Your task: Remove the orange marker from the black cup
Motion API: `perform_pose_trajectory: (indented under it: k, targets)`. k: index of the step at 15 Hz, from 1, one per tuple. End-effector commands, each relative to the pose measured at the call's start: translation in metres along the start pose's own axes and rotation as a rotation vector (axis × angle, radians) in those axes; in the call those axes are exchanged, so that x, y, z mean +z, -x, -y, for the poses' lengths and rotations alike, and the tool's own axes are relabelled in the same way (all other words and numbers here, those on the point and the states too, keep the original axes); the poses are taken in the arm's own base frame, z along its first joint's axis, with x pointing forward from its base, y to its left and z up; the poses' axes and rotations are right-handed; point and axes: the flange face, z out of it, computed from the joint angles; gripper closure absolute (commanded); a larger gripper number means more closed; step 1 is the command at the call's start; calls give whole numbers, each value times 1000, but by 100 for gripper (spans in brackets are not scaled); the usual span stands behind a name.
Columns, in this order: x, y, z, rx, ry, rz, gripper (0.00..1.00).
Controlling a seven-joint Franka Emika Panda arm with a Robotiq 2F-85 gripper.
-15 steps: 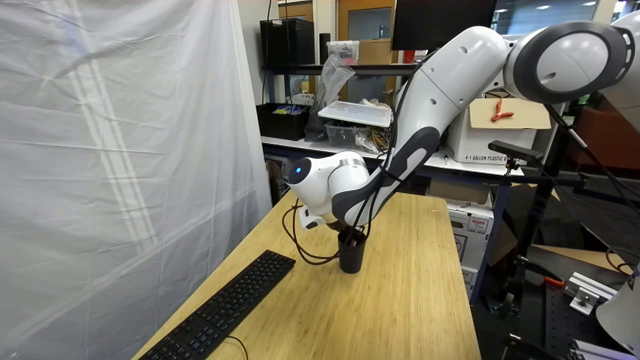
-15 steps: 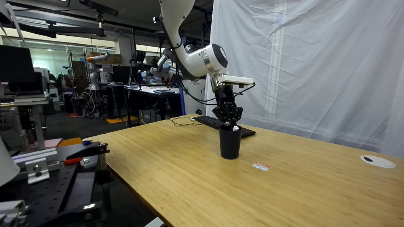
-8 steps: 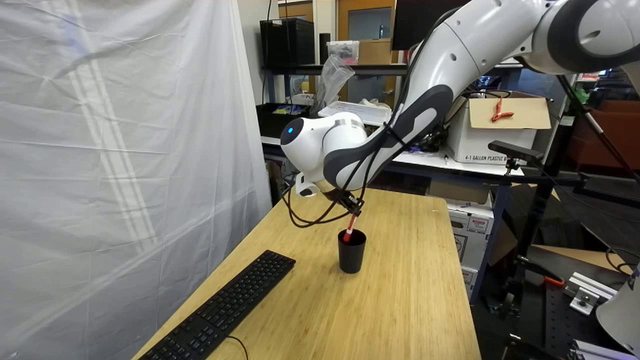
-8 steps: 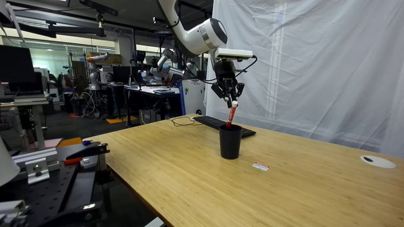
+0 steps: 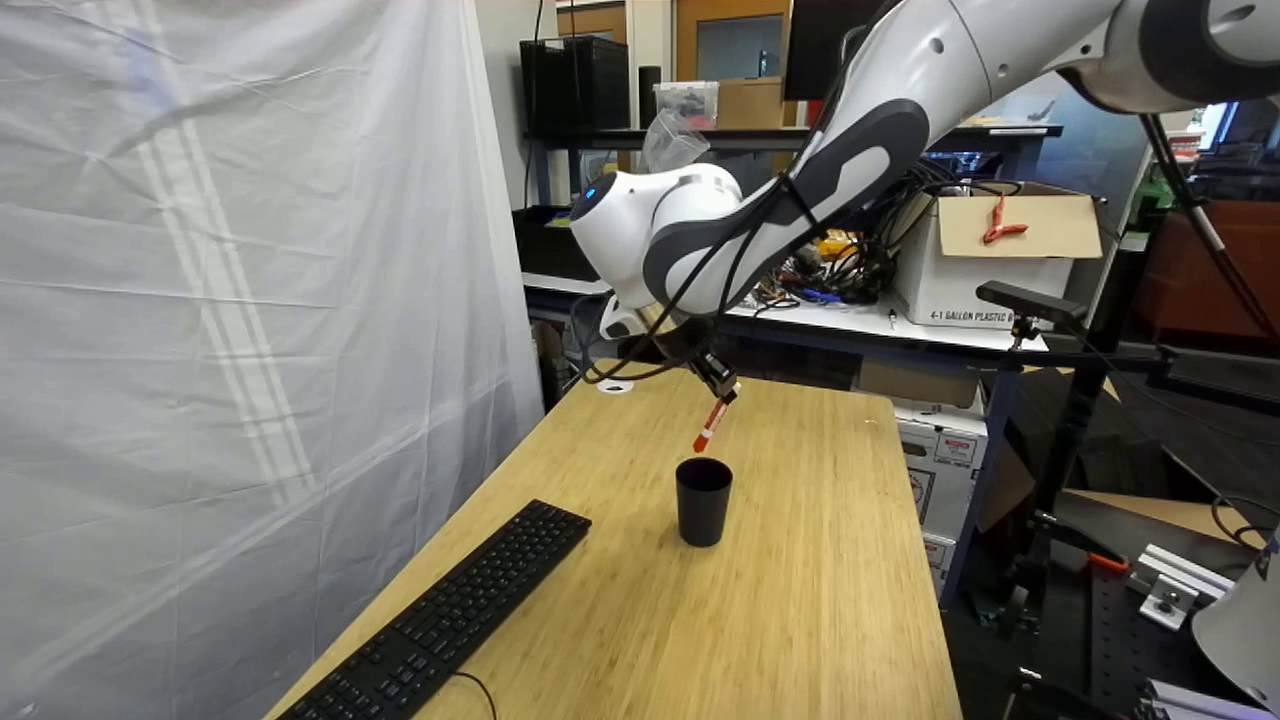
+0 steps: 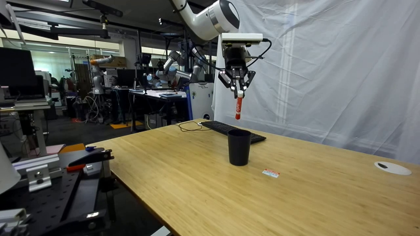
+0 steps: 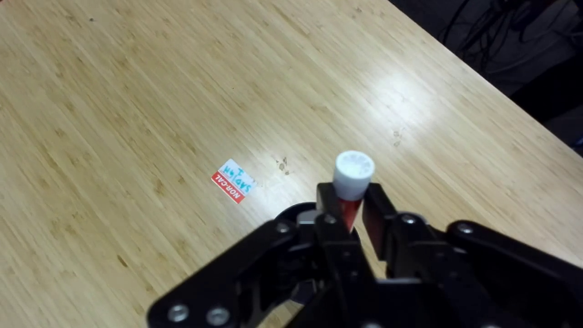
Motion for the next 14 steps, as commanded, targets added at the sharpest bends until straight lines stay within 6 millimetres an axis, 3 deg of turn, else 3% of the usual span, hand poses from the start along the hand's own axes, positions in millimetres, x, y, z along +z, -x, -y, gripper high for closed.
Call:
perform_pose_trajectory:
  k: [1,4,7,14]
  targets:
    - [-5,31,-7,155,-47,-114,95]
    - [8,56,-19,292,-85,-185,95]
    - [35,73,-24,397,-113,-234,95]
    - [108,89,-23,617,-102,-324,95]
